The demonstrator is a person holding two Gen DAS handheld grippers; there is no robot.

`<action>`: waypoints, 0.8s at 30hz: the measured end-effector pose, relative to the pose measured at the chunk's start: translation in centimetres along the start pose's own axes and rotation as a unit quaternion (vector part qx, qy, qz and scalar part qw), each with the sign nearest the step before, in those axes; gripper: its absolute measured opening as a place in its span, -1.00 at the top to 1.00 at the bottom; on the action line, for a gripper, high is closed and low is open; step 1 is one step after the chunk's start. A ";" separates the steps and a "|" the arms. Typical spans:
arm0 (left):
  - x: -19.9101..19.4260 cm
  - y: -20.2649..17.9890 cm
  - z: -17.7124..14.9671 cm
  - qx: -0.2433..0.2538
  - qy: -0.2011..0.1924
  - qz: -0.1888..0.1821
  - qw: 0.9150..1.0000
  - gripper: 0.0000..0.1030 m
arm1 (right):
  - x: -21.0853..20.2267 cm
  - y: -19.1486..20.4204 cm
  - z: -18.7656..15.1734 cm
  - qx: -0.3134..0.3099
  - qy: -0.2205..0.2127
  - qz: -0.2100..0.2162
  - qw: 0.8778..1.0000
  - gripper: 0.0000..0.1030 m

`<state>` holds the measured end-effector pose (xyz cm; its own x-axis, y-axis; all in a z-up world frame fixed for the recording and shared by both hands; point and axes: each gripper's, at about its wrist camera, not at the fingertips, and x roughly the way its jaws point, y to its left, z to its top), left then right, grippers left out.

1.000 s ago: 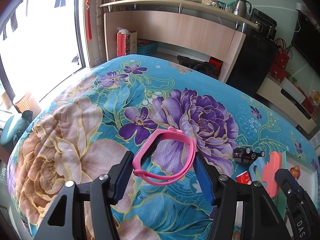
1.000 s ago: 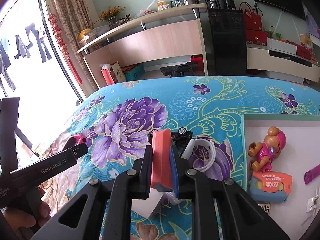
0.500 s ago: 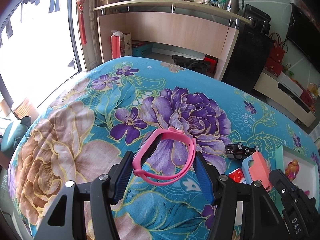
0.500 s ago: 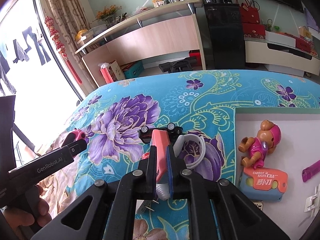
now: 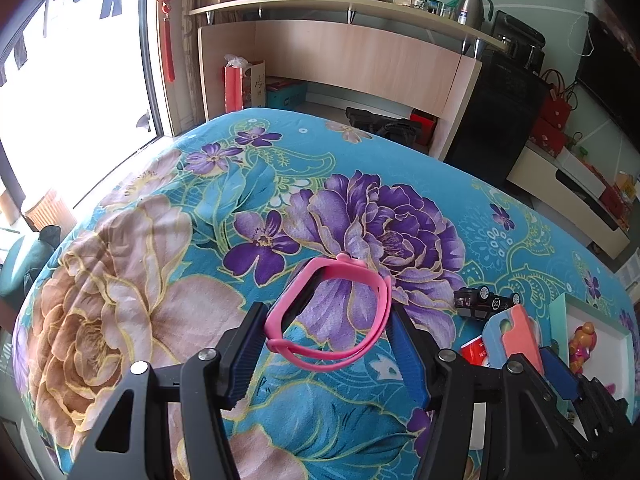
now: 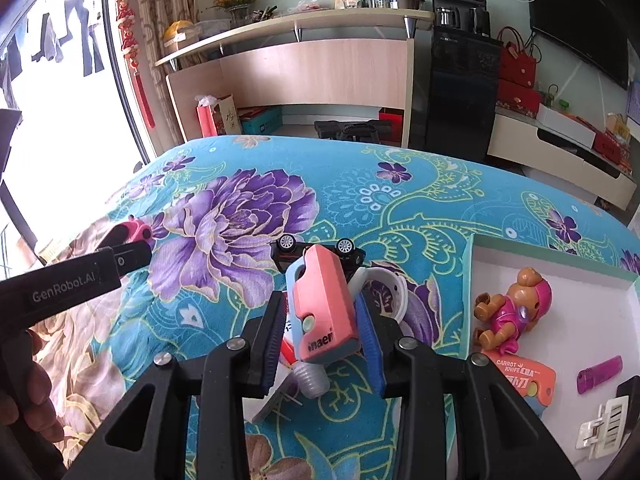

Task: Organize rigid objects
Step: 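Lift the pink-blue case with the right tool while the left tool holds the pink wristband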

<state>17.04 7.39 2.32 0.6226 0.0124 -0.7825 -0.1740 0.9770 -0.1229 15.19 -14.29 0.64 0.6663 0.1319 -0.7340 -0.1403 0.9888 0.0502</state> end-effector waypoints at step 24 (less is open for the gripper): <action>0.9 0.5 -0.2 -0.009 0.018 -0.005 1.000 -0.24 | 2.0 1.8 -0.7 -0.070 0.023 -0.067 0.995 0.18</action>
<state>17.31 7.88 1.45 0.5964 -0.0047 -0.8026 -0.1823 0.9731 -0.1411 15.78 -12.30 -1.23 0.6515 -0.0070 -0.7586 -0.1560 0.9773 -0.1430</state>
